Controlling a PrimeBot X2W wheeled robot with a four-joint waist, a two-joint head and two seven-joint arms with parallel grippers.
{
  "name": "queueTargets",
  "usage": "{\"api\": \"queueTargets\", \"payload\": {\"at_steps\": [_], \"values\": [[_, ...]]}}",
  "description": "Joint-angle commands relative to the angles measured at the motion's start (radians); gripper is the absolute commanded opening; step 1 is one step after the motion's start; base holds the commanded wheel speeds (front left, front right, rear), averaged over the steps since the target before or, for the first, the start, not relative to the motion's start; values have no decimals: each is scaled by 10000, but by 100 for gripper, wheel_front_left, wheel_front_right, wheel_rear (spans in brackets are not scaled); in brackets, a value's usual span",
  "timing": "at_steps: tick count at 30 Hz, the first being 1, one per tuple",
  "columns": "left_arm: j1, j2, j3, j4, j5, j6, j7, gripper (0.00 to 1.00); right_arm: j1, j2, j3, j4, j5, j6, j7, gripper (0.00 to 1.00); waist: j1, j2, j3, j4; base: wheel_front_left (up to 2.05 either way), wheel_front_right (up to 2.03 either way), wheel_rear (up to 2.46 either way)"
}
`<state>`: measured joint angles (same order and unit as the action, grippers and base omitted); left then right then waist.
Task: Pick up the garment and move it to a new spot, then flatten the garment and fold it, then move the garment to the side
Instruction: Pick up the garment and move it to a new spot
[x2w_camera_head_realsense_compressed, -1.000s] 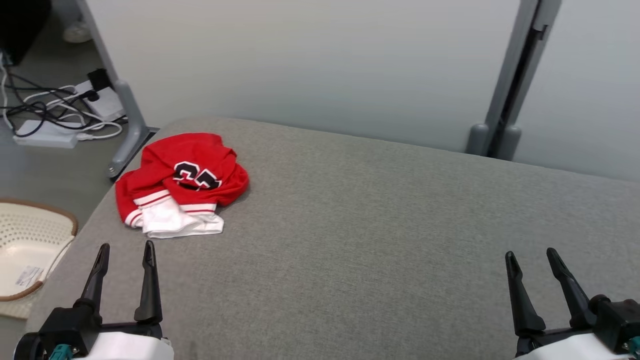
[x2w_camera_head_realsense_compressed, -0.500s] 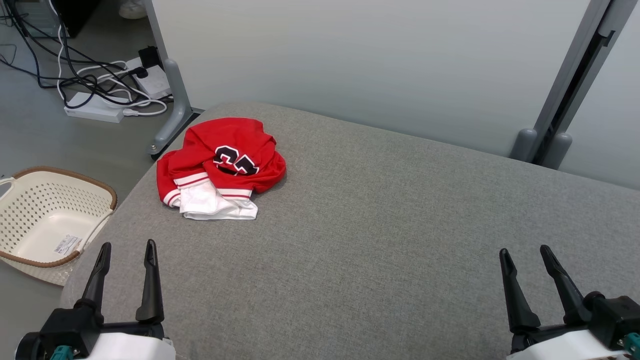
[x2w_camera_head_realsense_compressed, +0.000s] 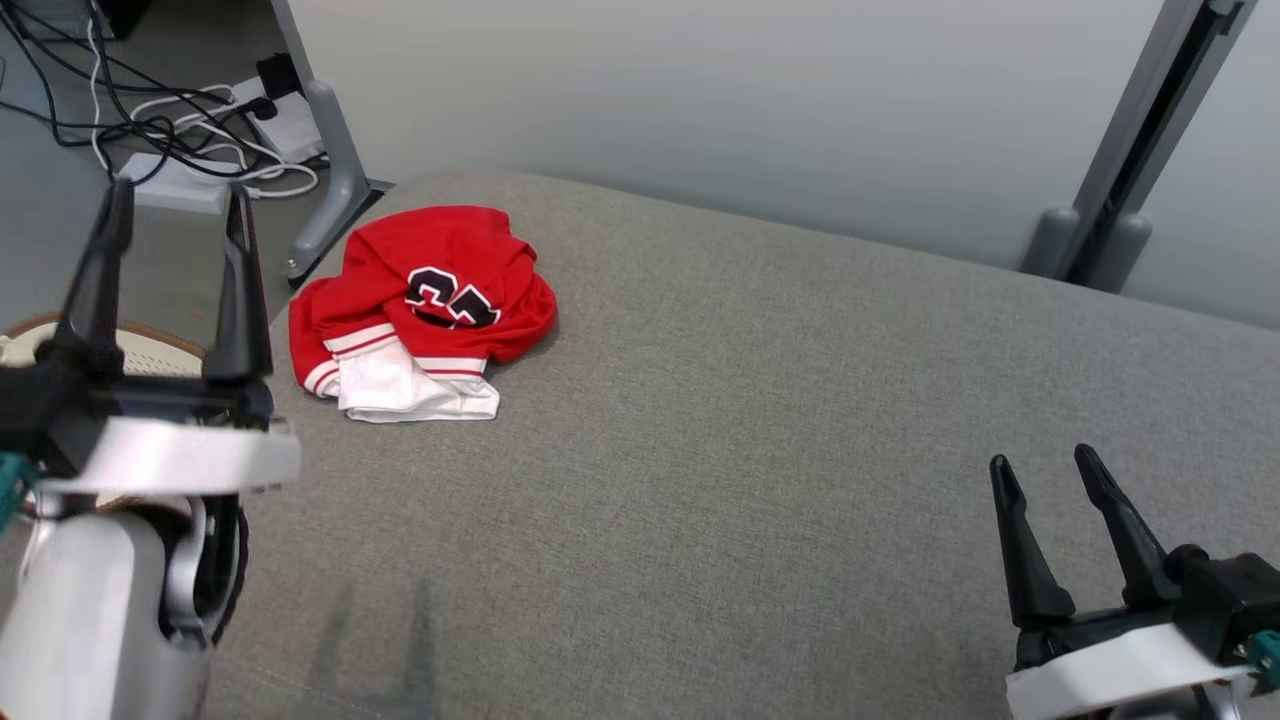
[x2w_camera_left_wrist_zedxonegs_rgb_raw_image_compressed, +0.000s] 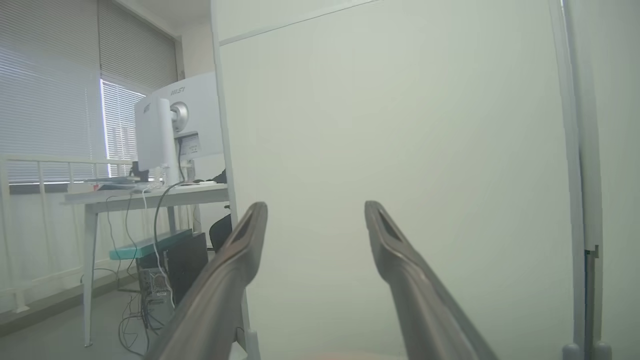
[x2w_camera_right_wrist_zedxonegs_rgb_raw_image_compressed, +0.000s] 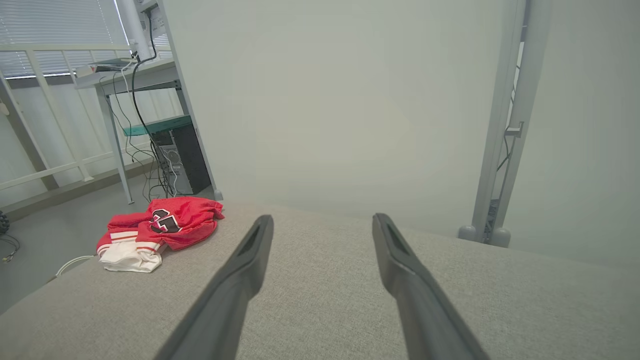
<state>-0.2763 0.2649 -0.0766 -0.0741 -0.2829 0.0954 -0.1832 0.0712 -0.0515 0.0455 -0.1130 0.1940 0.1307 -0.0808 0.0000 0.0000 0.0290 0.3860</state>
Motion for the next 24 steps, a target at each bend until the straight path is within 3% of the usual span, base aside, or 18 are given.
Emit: {"api": "queueTargets", "payload": {"at_steps": [1,6,7,12,24], "values": [[-850,123,-64,448,-140,-235,401,100,-213,-128,71,-170,-89,1,108,100,0,0,545,-351,0,0,0],[-2848,279,-153,2665,-644,-897,1086,100,-753,-400,312,-373,-128,1,275,100,0,0,1464,-1074,0,0,0],[-2848,279,-153,2665,-644,-897,1086,100,-753,-400,312,-373,-128,1,275,100,0,0,1464,-1074,0,0,0],[-4208,203,-127,5349,-988,-1367,703,100,-1214,-633,326,-429,-108,1,296,100,0,0,2326,-1702,0,0,0],[-6305,386,-3,10698,-1467,-1894,81,100,-2174,-1078,578,-585,-96,1,415,100,0,0,4162,-2805,0,0,0]]}}
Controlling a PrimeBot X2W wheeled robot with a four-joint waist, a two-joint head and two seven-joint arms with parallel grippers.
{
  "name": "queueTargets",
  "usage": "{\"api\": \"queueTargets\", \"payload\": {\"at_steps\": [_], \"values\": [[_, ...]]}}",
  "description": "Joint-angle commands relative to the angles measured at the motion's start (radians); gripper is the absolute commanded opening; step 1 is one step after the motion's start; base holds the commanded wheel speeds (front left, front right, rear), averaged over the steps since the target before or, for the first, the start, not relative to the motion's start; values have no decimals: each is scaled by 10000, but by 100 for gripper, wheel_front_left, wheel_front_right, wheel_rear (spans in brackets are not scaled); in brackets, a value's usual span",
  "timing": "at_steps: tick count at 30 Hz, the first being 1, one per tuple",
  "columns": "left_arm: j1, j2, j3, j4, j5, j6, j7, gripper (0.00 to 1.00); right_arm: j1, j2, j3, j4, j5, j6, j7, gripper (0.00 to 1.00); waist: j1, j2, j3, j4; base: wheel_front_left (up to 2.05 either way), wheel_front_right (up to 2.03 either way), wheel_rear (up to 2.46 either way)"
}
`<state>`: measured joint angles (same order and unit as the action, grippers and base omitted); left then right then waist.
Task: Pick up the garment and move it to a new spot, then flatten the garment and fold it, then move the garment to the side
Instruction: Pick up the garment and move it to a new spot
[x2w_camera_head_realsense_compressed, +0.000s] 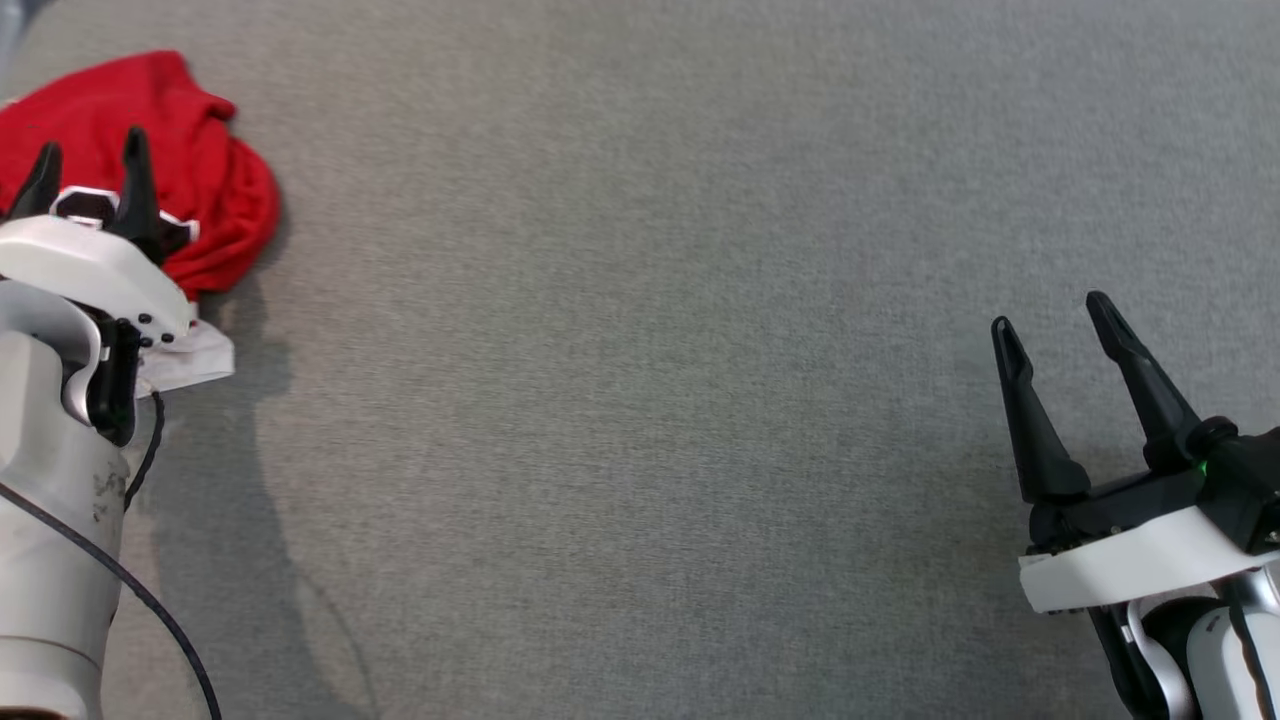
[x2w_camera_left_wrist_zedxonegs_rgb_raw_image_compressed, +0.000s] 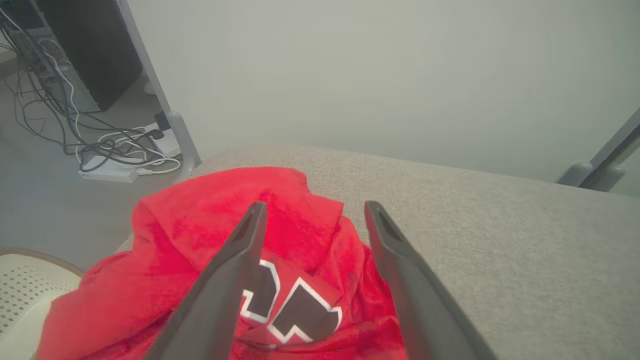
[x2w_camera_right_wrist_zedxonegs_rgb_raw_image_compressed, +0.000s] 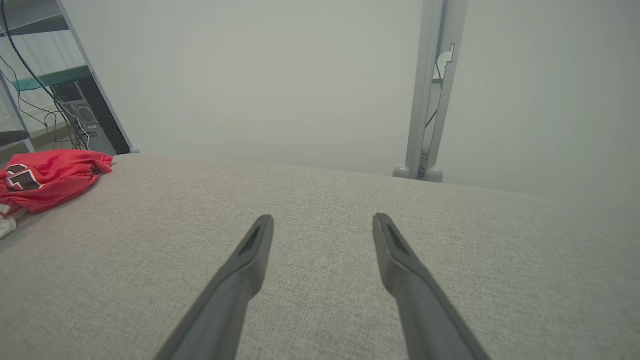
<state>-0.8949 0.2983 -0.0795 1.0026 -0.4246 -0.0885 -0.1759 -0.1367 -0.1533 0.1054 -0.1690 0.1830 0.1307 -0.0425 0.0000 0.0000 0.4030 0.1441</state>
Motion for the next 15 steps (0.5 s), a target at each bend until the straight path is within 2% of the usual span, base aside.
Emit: {"api": "queueTargets", "payload": {"at_steps": [1,7,13,14,15], "values": [[-231,86,31,271,-85,-82,16,100,-150,-76,6,-26,21,1,31,100,0,0,526,-446,0,0,0],[-697,204,-51,1764,-134,-91,155,100,-394,-193,26,-76,20,1,-1,100,0,0,1071,-644,0,0,0],[-884,212,-111,2540,-198,-7,608,100,-483,-256,45,-98,55,1,12,100,0,0,1280,-716,0,0,0],[-891,238,-136,2601,-192,-25,651,55,-513,-259,54,-100,59,1,22,100,0,0,1290,-726,0,0,0],[-914,275,-144,2647,-200,-39,649,4,-538,-265,54,-101,57,1,23,100,0,0,1296,-732,0,0,0]]}}
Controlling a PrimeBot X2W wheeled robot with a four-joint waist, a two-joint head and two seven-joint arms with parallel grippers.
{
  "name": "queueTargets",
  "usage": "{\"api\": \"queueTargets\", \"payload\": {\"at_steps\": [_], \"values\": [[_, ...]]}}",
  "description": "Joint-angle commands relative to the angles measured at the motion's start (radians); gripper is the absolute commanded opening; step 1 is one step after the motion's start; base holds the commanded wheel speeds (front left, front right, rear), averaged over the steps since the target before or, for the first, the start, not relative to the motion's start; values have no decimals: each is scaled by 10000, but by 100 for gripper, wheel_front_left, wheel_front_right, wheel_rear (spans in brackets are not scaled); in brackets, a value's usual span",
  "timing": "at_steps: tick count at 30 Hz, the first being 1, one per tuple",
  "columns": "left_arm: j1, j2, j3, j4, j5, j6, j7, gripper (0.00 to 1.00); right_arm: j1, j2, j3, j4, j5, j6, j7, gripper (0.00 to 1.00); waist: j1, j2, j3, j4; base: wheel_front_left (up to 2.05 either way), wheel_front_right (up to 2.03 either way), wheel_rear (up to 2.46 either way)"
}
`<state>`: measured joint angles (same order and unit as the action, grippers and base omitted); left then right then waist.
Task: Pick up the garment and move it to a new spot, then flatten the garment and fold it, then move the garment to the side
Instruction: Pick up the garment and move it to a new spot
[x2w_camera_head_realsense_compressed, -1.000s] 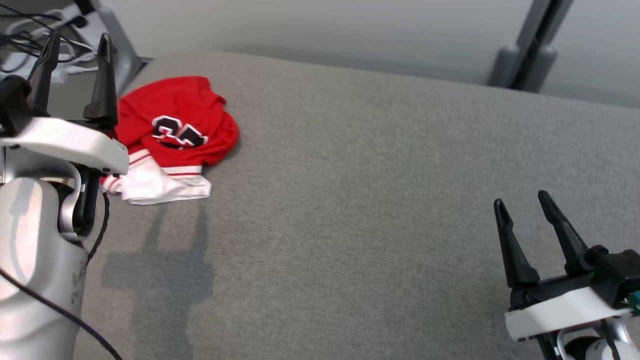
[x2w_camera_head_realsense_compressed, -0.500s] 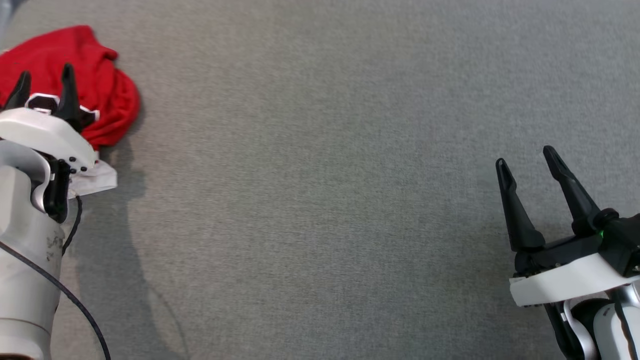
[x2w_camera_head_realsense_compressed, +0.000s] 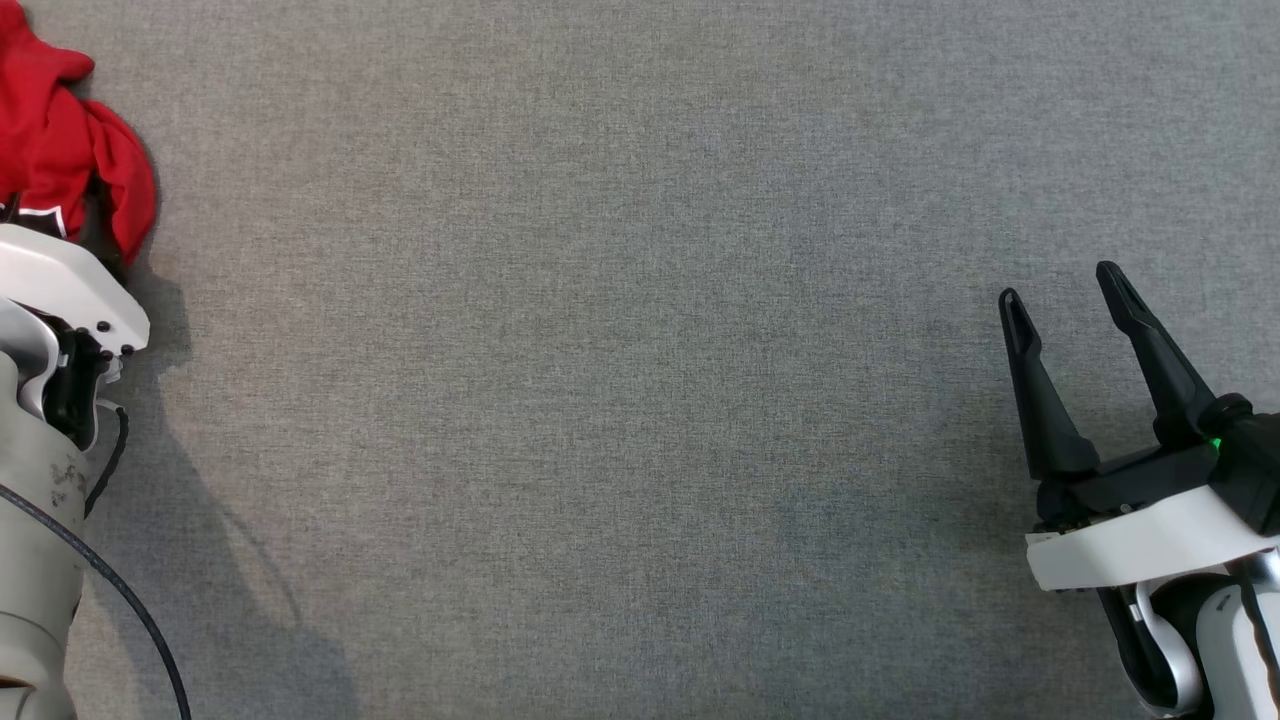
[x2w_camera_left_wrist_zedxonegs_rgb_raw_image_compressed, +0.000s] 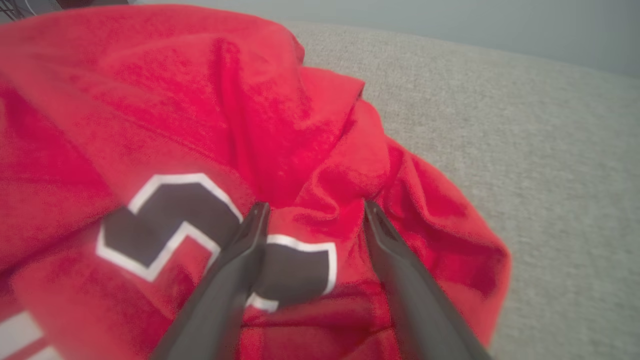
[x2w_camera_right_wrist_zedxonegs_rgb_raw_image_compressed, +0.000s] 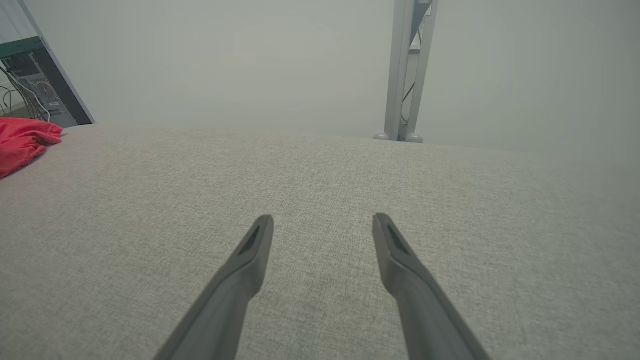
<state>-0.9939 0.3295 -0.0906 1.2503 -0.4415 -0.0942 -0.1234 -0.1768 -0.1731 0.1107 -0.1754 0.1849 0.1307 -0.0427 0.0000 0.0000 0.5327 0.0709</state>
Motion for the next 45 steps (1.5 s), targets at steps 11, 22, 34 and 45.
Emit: {"api": "queueTargets", "payload": {"at_steps": [11,22,34,45], "values": [[415,60,-34,-101,-33,-16,-1298,0,228,208,-81,426,79,1,-260,100,0,0,-1306,271,0,0,0],[3116,-61,1178,-4257,420,691,-1399,0,920,606,-107,1069,215,1,-560,100,0,0,-3216,281,0,0,0],[8019,-1220,1922,-9397,1373,1480,-1392,0,1813,880,-169,1324,252,1,-604,100,0,0,-4647,-71,0,0,0],[10745,-1524,1700,-12943,1642,2234,-131,0,2148,1039,-201,1332,329,1,-643,100,0,0,-4942,-699,0,0,0]]}}
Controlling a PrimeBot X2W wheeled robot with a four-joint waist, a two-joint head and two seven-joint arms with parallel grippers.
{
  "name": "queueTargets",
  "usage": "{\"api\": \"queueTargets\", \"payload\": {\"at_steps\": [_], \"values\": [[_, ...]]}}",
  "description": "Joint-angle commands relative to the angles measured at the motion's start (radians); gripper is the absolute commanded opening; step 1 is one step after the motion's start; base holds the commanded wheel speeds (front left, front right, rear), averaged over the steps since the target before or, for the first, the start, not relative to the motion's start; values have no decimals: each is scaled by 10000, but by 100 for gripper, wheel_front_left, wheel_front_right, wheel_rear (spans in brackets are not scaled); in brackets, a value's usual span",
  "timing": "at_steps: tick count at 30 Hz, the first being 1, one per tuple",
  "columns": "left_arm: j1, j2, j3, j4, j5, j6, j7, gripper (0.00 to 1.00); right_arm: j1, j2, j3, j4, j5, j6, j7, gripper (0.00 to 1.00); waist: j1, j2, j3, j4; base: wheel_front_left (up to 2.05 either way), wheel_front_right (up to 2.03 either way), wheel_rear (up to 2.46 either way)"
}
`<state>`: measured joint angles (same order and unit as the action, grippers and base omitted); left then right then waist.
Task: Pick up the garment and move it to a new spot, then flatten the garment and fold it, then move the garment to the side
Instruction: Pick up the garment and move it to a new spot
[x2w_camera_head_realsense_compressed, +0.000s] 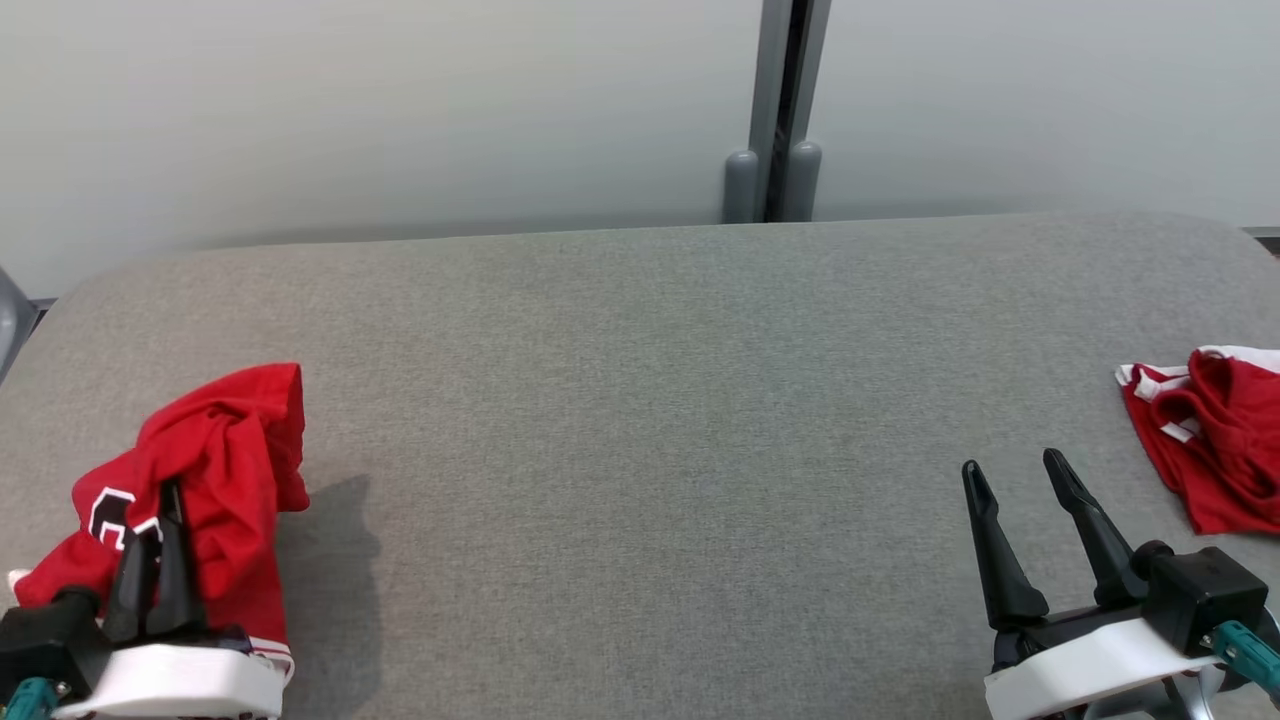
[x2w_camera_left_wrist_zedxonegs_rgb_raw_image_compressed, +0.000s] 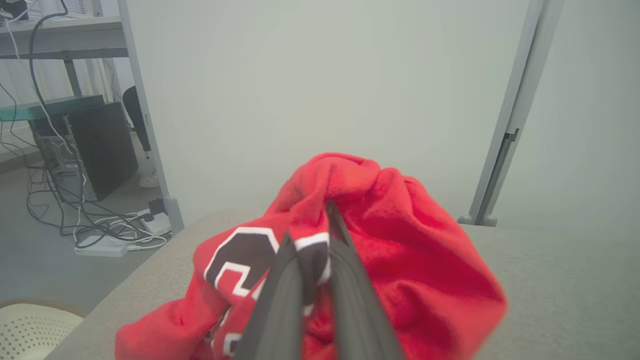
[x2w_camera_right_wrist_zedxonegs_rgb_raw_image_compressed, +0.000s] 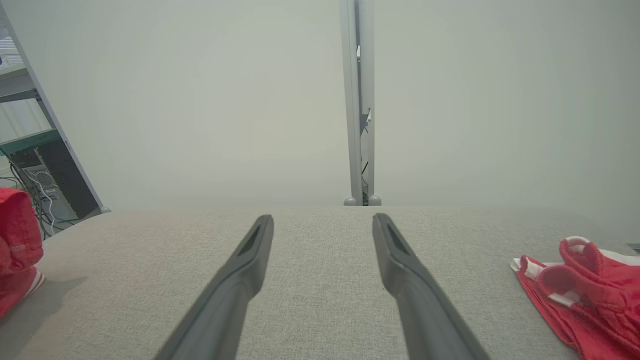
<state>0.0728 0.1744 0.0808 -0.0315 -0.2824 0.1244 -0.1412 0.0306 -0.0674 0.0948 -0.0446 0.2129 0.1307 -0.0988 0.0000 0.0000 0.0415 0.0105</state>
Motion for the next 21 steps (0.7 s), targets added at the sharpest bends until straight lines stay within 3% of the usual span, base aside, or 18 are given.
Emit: {"api": "queueTargets", "payload": {"at_steps": [1,11,21], "values": [[169,55,-41,-271,114,93,139,0,93,-9,-25,45,55,1,-51,100,0,0,-47,-158,0,0,0],[54,189,-946,-944,319,-264,1337,0,-194,-1,119,-85,0,1,51,100,0,0,133,-1217,0,0,0],[-1456,-85,-2087,176,350,-957,1353,0,-456,77,305,-18,181,1,-200,100,0,0,1104,-3128,0,0,0]]}}
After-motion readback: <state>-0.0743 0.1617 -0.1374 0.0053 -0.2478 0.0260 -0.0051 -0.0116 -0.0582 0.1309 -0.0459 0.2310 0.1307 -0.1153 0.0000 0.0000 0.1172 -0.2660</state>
